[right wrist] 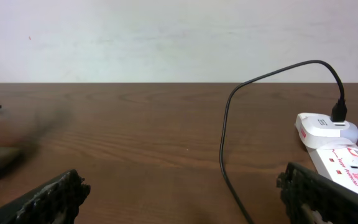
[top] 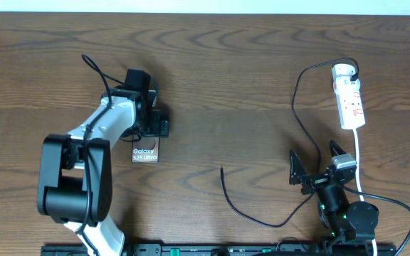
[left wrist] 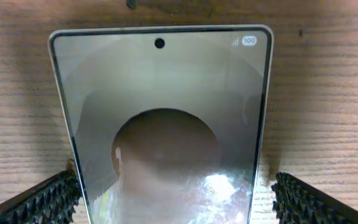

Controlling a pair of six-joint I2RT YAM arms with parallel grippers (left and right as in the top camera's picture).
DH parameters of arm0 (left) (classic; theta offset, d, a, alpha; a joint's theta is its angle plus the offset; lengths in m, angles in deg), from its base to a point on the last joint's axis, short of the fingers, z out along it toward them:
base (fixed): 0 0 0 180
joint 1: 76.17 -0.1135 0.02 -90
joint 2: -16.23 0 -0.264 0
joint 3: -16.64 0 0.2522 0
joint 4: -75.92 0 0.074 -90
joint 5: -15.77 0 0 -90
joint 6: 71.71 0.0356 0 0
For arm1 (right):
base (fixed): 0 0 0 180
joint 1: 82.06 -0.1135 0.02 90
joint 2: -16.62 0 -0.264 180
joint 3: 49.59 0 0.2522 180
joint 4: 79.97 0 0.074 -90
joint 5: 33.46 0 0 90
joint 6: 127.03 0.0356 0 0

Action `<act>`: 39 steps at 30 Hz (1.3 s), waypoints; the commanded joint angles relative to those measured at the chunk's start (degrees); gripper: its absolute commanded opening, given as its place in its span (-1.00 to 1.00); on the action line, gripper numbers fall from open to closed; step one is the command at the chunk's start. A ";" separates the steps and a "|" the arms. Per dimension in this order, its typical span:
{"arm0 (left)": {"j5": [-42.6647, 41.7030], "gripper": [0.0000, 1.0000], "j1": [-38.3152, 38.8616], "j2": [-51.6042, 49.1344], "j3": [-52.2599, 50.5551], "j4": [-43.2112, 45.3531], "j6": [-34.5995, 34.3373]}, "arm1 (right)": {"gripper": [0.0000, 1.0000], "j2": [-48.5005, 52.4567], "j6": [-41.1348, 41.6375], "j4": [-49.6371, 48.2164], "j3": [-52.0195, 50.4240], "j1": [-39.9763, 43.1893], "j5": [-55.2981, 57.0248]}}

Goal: Plug charger to phone and switch on socket
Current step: 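Lower the left gripper onto the phone's top edge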

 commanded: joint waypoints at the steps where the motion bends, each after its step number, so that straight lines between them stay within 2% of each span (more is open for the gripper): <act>1: 0.68 0.96 0.09 4.28 -5.05 1.86 -0.81 | 0.99 -0.35 -0.33 0.26 -0.07 -0.79 0.22; 9: 0.68 0.96 0.09 12.09 -10.34 4.24 -0.66 | 0.99 -0.35 -0.33 0.28 -0.07 -0.79 0.22; 39: 1.97 0.96 0.04 9.46 -10.64 4.74 -0.90 | 0.99 -0.35 -0.33 0.28 -0.07 -0.79 0.22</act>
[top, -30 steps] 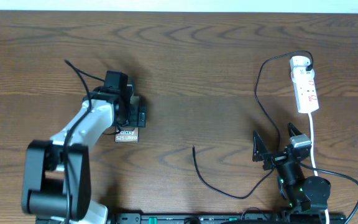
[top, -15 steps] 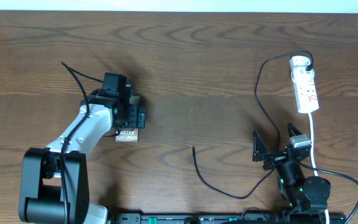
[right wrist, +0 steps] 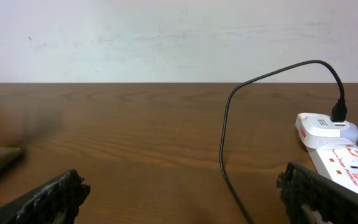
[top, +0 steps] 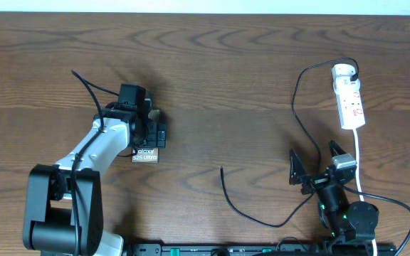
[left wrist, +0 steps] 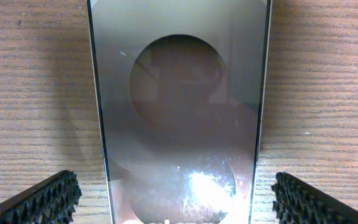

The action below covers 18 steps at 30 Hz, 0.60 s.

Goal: Plug charger to phone and switch on socket
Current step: 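Lower the left gripper onto the phone's top edge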

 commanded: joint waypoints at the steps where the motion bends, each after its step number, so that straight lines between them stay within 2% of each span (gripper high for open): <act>1: 0.85 0.96 0.04 -1.51 0.09 0.15 -0.31 | 0.99 -0.35 -0.33 0.26 -0.07 -0.79 0.22; 18: 0.83 0.96 0.04 -2.71 1.70 1.40 -0.28 | 0.99 -0.35 -0.33 0.26 -0.07 -0.79 0.22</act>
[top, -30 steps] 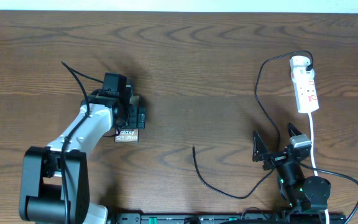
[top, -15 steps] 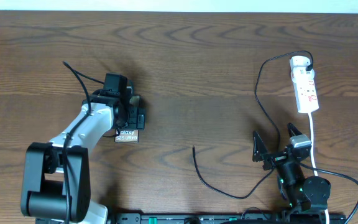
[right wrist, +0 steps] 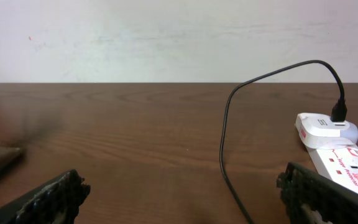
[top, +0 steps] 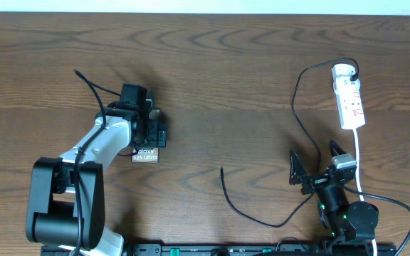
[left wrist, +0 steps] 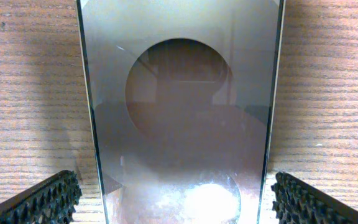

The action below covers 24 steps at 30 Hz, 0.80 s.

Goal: Plug charger to phone and switch on socket
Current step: 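Lower the left gripper onto the phone's top edge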

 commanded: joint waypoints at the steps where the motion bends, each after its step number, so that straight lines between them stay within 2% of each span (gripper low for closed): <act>1: 0.72 0.96 0.04 -0.52 1.36 0.48 -0.28 | 0.99 -0.35 -0.33 0.26 -0.07 -0.79 0.22; 24: 0.70 0.96 0.04 -2.47 1.44 1.79 -0.28 | 0.99 -0.35 -0.33 0.26 -0.07 -0.79 0.22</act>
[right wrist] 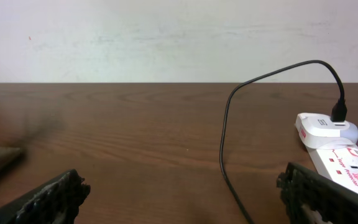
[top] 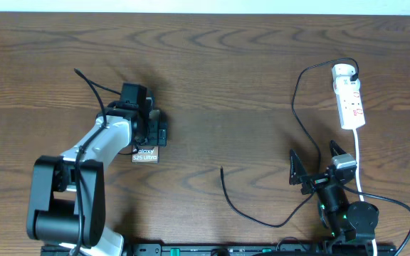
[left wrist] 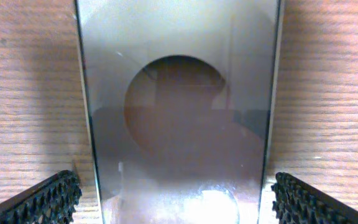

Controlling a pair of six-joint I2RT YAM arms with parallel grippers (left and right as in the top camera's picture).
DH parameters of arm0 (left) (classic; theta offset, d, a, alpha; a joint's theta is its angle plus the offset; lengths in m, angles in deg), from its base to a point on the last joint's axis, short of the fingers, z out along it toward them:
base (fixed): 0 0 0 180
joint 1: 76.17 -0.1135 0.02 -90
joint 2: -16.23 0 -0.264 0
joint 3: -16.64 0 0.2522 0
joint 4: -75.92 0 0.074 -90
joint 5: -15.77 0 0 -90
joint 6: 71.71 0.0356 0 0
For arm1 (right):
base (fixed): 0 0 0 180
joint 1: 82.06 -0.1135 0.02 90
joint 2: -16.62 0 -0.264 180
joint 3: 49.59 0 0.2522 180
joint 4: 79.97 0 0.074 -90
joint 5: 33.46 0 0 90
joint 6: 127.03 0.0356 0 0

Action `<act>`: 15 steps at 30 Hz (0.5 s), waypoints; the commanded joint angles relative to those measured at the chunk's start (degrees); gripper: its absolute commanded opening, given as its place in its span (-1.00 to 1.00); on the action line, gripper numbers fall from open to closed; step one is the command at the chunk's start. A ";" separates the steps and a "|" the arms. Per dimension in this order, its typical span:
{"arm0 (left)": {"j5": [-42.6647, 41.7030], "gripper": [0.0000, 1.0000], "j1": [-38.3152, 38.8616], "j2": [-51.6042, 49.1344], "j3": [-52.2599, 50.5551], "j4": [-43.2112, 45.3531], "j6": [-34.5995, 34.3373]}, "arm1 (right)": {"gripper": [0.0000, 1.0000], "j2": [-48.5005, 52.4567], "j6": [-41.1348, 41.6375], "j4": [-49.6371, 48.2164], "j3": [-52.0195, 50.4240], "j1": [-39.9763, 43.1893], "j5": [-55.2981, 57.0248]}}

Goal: Plug charger to phone and switch on socket
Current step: 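Lower the left gripper onto the phone's top edge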

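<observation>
The phone lies screen up on the left of the table, with "Galaxy S25 Ultra" lettering on its near end. My left gripper is over it, open. In the left wrist view its fingers stand either side of the phone, with a narrow strip of wood showing at each edge. The black charger cable runs from the plug in the white power strip to a free end mid-table. My right gripper rests open at the front right, holding nothing.
The wooden table reaches a white wall at the back. A black rail runs along the front edge. The strip's white lead passes close by my right arm. The right wrist view shows the cable and strip ahead to its right.
Hardly anything. The left wrist view has shifted very slightly over the phone, with the fingers still either side of it. The right arm, cable and strip are as before.
The left gripper was first open over the phone's top end, its edge and camera hole in view. Then it was over the middle of the phone, afterwards a little closer, and it stays there now. The right arm, cable and power strip have not moved.
</observation>
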 commanded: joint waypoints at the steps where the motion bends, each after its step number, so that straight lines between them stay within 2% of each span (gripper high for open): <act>1: 0.70 0.96 0.04 -1.57 1.42 0.17 -0.31 | 0.99 -0.35 -0.31 0.28 -0.07 -0.79 0.22; 15: 0.72 0.96 0.04 -1.55 1.73 0.28 -0.04 | 0.99 -0.35 -0.31 0.28 -0.07 -0.79 0.22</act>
